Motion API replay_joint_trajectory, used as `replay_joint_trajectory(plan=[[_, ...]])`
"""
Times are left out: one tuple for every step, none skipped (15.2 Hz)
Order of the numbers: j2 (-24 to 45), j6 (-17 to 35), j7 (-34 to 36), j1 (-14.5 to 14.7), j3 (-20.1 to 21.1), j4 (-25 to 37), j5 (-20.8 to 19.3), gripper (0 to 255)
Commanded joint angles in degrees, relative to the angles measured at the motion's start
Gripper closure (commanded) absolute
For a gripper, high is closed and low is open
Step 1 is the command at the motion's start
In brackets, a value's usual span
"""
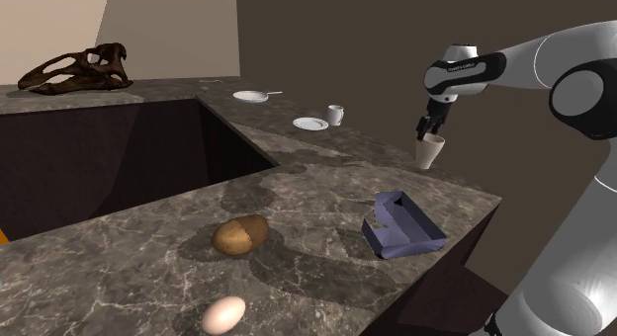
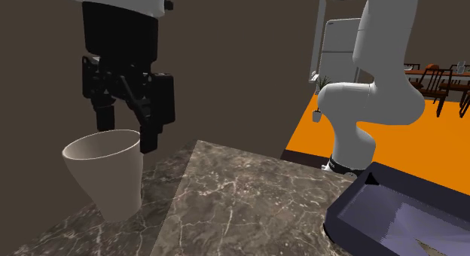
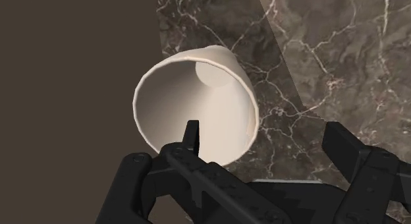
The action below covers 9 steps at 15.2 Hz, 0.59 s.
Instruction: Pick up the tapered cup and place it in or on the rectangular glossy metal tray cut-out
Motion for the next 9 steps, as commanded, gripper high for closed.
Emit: replay_joint_trajectory(plan=[[0.58, 1.6, -0.31, -0.15, -0.1, -1.06, 0.35, 0], [0.9, 2.3, -0.43, -0.2, -0.12, -1.48, 0.54, 0], [1.42, 3.4, -0.64, -0.29, -0.16, -2.13, 0.85, 0], [1.4, 3.4, -0.64, -0.3, -0.16, -2.14, 0.84, 0], [1.41, 3.4, -0.64, -0.3, -0.16, -2.13, 0.84, 0], [1.42, 3.4, -0.64, -0.3, -0.16, -2.13, 0.85, 0], [1.42, 3.4, -0.64, -0.3, -0.16, -2.13, 0.85, 0], [1.42, 3.4, -0.64, -0.3, -0.16, -2.13, 0.85, 0], [1.42, 3.4, -0.64, -0.3, -0.16, -2.13, 0.85, 0]])
